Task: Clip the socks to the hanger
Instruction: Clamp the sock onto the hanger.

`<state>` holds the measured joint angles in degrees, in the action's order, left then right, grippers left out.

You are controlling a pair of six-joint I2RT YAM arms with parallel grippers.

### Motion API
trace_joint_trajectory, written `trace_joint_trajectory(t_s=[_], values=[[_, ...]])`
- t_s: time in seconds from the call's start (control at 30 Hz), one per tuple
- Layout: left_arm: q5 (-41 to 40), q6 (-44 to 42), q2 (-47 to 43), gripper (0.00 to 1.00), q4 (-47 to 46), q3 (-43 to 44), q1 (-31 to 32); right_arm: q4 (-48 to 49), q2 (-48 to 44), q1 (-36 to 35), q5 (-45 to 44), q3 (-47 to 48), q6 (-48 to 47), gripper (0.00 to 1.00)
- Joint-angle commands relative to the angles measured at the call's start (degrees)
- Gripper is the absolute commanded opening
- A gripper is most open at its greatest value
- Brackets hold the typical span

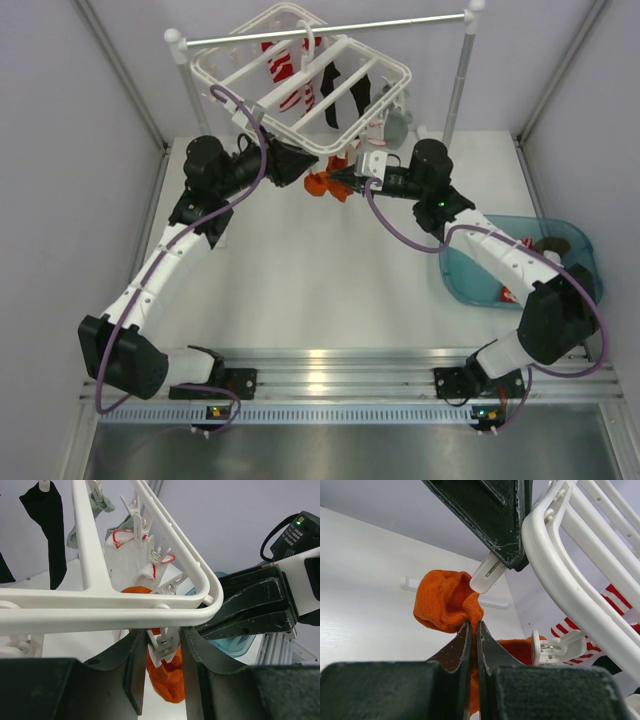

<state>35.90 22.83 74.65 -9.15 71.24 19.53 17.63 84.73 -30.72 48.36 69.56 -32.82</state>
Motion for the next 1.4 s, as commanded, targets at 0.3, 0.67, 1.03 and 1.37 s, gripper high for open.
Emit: trace_joint_trajectory(t_s=[0.3,0.67,1.03,1.37], values=[[4.53,0.38,-0.03,0.00,-2.98,0.12,-0.81,3.38,0.88,2.06,4.46,3.74,1.79,0.00],[4.71,-0.51,0.23,0.00,-2.28,0.48,-0.90,4.35,1.14,1.98,5.96,5.15,3.90,0.00],[5.23,-0.42,0.76,0.00,-2.01,0.56,-0.90,5.31,1.75,1.19,4.03,6.02,3.55,0.00],[3.83,-0.15,-0.03,0.27,-1.31,0.56,-0.81,4.26,1.05,1.19,3.23,6.03,3.11,0.00]])
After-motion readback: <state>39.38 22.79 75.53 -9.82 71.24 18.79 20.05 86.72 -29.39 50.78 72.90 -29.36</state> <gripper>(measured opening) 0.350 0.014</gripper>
